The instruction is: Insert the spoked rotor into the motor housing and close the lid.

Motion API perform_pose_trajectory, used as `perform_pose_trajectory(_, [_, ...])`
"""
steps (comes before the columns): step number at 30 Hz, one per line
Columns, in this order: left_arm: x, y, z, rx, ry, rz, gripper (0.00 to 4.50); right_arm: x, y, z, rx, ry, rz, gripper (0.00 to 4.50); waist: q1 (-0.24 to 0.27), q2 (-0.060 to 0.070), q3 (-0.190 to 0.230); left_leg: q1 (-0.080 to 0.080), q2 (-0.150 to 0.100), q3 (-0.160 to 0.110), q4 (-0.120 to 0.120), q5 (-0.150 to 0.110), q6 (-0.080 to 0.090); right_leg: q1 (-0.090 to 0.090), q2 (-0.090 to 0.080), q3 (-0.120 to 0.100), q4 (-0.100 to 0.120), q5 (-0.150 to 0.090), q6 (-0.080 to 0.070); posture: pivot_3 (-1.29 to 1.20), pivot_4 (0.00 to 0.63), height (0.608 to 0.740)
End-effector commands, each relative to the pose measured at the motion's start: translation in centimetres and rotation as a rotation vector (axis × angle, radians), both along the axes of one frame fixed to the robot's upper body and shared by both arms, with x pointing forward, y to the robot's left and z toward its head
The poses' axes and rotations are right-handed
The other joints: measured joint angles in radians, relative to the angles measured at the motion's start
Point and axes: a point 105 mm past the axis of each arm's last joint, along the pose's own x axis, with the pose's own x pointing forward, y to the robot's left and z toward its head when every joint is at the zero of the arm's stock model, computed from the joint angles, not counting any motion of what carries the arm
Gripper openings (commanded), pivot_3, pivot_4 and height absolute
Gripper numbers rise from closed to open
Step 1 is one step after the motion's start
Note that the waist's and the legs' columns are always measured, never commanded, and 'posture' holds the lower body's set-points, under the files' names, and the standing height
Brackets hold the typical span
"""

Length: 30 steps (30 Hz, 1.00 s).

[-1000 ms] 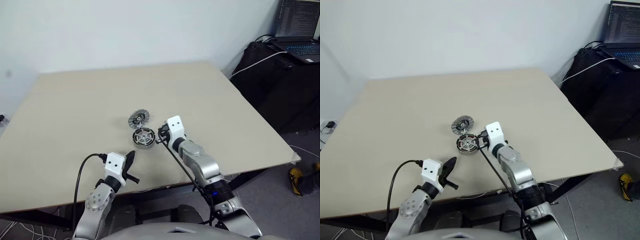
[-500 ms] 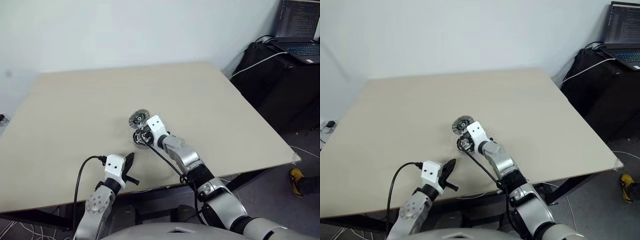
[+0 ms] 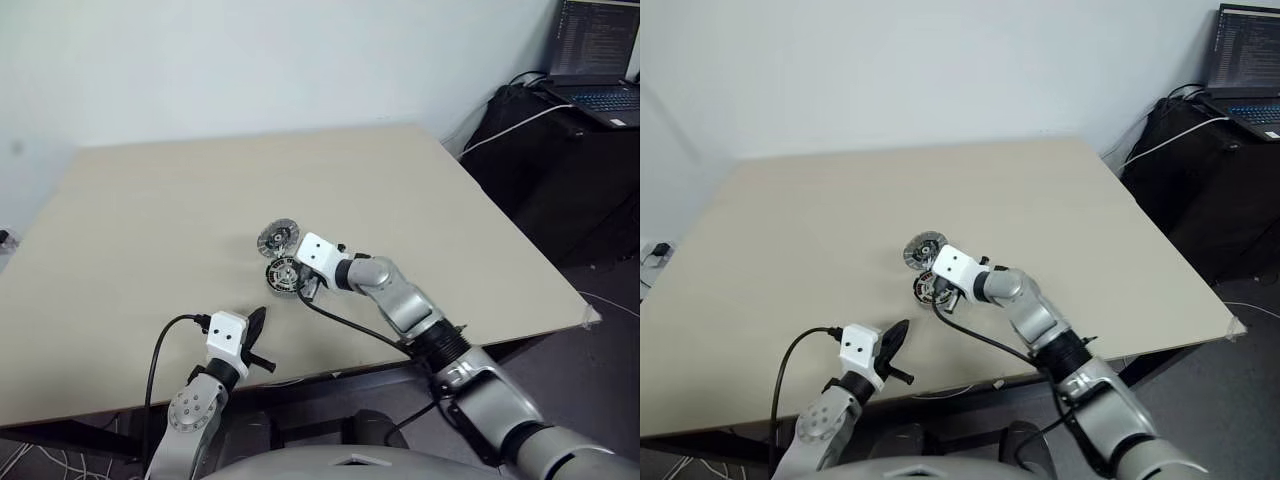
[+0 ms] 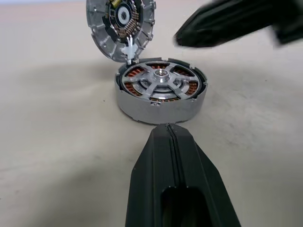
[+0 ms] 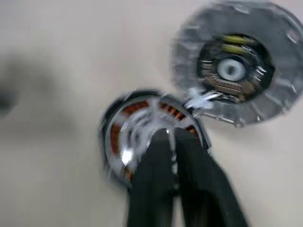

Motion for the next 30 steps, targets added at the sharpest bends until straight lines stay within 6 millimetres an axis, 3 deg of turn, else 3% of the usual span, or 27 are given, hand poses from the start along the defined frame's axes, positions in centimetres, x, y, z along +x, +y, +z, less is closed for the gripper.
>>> perform_pose_trajectory(1, [0.5,-0.6,1.0,-0.018,-0.050,-0.013,0.00,-1.3,1.1,1.4,-0.074,-0.070,0.179,1.26,0.000,0.000,0.000,0.000,0.000,0.000,0.000,0.000,0.000,0.000,0.000,0.000,0.000,0.000,0.000,0.00,0.000,0.740])
perform_pose_trajectory(5, [0.6,-0.9,1.0,-0.025,-0.053,-0.011,0.00,-1.1,0.9,0.6,-0.186,-0.116,0.241,2.54,0.000,0.000,0.000,0.001,0.001,0.000,0.000,0.000,0.000,0.000,0.001,0.000,0.001,0.000,-0.001,0.00,0.000,0.740])
perform_pose_trajectory(14, [0.6,-0.9,1.0,-0.036,-0.059,0.021,0.00,0.1,1.5,0.1,-0.360,-0.205,0.376,2.54,0.010,-0.001,0.001,0.000,0.000,0.000,0.002,0.000,0.000,0.000,0.000,0.000,0.002,0.000,0.000,0.00,0.000,0.740])
perform_pose_trajectory(19, [0.5,-0.7,1.1,-0.038,-0.065,0.042,0.00,1.0,0.7,-0.9,-0.458,-0.196,0.408,2.54,0.011,-0.001,0.001,0.000,0.000,0.000,0.002,0.000,0.000,0.000,0.001,0.000,0.002,0.000,0.000,0.00,0.000,0.740])
perform_pose_trajectory(30, [0.4,-0.7,1.1,-0.048,-0.067,0.070,0.00,0.5,-0.9,-2.6,-0.579,-0.122,0.506,2.54,0.011,-0.001,0.001,0.001,0.000,0.000,0.003,0.000,0.000,0.000,0.001,0.000,0.004,0.000,0.000,0.00,0.000,0.740])
